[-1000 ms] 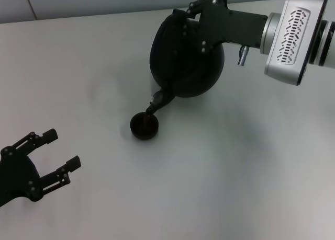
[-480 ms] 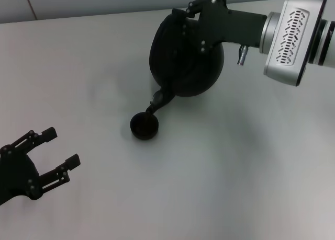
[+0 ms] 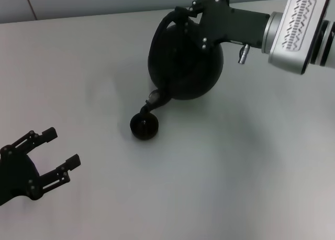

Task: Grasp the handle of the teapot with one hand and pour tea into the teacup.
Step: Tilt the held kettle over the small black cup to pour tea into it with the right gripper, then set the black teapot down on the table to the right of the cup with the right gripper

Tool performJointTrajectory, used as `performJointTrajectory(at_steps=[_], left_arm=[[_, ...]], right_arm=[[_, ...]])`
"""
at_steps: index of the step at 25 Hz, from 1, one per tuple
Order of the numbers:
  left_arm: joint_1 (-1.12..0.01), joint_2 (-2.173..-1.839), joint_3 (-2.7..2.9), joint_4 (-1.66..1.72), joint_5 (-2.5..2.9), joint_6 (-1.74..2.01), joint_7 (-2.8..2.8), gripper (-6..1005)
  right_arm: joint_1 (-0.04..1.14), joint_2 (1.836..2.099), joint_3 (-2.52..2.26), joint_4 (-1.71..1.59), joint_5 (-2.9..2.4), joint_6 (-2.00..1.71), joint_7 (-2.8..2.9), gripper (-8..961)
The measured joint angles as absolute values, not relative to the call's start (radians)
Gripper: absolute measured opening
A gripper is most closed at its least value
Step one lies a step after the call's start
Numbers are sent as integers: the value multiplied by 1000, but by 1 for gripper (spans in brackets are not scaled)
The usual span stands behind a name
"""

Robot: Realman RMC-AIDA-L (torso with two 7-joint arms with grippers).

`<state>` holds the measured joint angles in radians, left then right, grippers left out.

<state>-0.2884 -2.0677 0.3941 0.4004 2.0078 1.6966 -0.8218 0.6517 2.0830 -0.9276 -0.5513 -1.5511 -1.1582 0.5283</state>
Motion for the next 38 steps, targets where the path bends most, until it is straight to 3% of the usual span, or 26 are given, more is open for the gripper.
performJointTrajectory(at_steps=[19,38], left_arm=[[-298,-2066,395,388,2006,1704,-818,820],[-304,-2067,395,388,2006,1706,-816,820]], right_arm=[[493,2074,-769,-498,-1357,-1218,885,82],[411,2075,-677,-430,-1359,-1292,930,82]])
